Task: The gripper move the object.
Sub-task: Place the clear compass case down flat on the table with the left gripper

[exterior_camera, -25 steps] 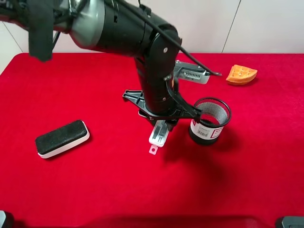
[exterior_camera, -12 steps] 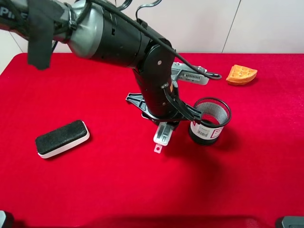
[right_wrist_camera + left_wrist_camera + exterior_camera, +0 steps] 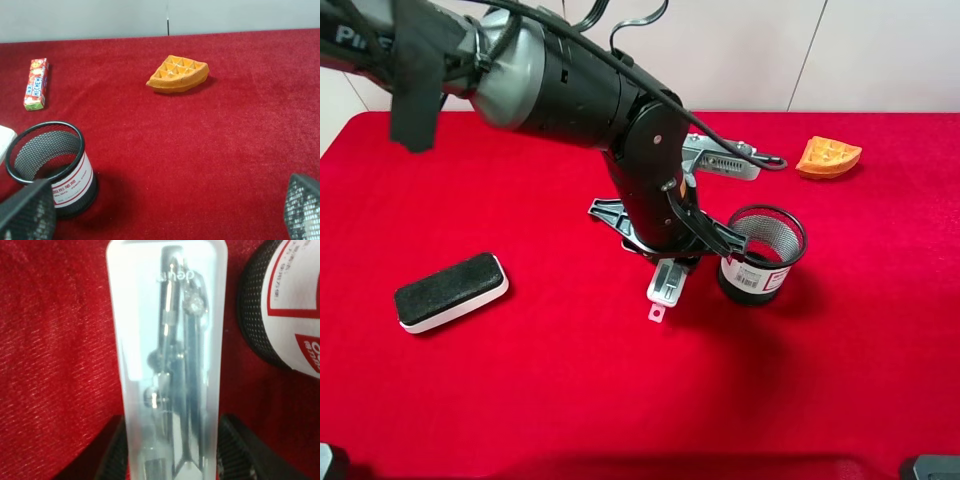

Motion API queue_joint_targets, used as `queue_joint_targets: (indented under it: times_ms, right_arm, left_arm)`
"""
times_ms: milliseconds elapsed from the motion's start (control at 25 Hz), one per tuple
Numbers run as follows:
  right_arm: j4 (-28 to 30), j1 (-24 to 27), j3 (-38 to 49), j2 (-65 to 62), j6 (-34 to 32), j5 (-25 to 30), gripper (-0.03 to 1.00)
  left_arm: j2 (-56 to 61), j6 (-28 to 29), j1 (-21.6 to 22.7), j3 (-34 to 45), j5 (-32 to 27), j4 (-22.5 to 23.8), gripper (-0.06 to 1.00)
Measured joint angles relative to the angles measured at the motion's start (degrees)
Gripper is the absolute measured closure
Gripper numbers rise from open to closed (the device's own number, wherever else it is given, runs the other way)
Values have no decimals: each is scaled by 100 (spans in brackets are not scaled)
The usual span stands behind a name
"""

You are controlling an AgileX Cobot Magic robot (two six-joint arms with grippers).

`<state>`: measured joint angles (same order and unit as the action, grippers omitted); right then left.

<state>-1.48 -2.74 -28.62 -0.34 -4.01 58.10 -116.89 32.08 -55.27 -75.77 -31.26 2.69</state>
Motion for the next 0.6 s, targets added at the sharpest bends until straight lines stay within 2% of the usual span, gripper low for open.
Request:
queue_joint_targets:
  times_ms: [280,360,520,600]
  right_arm:
    - [0,0,0,0,0,0,27]
    - [0,0,0,0,0,0,27]
    - [0,0,0,0,0,0,27]
    - [0,0,0,0,0,0,27]
  left_arm:
    - [0,6,0,0,0,0,53]
    - [0,28,0,0,0,0,47]
    - [0,90,0,0,0,0,27]
    - [0,95,0,0,0,0,23]
